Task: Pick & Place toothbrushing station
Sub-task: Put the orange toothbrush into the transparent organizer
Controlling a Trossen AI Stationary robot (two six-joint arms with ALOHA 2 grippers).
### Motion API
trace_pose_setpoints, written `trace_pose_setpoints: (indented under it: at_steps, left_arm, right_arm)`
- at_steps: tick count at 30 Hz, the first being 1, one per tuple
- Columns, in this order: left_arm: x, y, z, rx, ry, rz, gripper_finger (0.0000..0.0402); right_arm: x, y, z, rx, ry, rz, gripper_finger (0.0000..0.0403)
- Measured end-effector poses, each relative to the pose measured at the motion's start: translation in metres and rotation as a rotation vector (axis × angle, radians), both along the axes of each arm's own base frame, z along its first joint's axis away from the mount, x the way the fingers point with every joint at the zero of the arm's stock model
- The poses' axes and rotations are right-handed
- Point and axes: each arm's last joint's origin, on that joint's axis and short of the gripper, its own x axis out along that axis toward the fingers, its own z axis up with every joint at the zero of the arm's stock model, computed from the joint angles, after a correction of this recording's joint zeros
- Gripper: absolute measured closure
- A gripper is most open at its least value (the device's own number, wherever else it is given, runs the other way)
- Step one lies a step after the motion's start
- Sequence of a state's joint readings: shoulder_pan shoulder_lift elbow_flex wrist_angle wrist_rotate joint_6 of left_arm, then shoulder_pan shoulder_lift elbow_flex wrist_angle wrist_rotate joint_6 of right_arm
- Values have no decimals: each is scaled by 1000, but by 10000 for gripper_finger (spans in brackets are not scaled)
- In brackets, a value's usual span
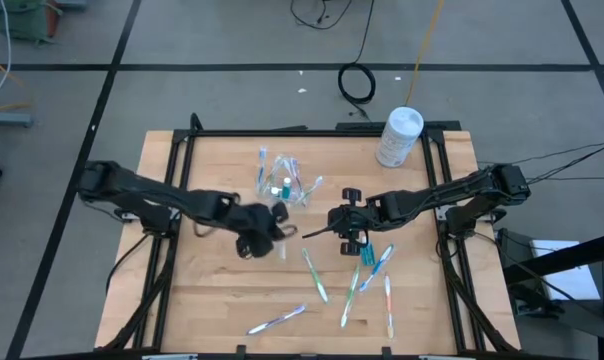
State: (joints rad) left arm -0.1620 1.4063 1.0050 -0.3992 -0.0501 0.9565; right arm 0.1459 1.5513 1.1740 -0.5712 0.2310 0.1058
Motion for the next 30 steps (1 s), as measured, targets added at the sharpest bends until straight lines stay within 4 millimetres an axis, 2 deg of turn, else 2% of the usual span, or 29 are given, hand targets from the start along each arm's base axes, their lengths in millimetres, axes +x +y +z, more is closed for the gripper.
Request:
trace_pose_setpoints:
  at_steps: [3,7,12,15,20,26,28,30]
  left_arm:
    - [-15,12,27,-147,-89,140,394]
    - [-33,32,54,-341,-192,327,376]
    - [-50,57,72,-458,-288,513,380]
    - [-53,73,78,-530,-344,621,393]
    - [-60,101,93,-645,-476,679,383]
    - [-66,127,82,-822,-448,675,369]
    - [-67,133,67,-839,-467,699,369]
    - [-68,139,44,-850,-468,734,368]
  right_arm:
    - [1,0,0,-8,-4,14,300]
    - [2,0,1,-9,-16,18,300]
    - [2,0,1,-9,-19,18,300]
    - [2,0,1,-8,-19,18,300]
    - [2,0,1,-8,-19,18,300]
    - [2,0,1,-8,-18,18,300]
    - [2,0,1,-9,-18,20,300]
    - [2,0,1,-9,-18,20,300]
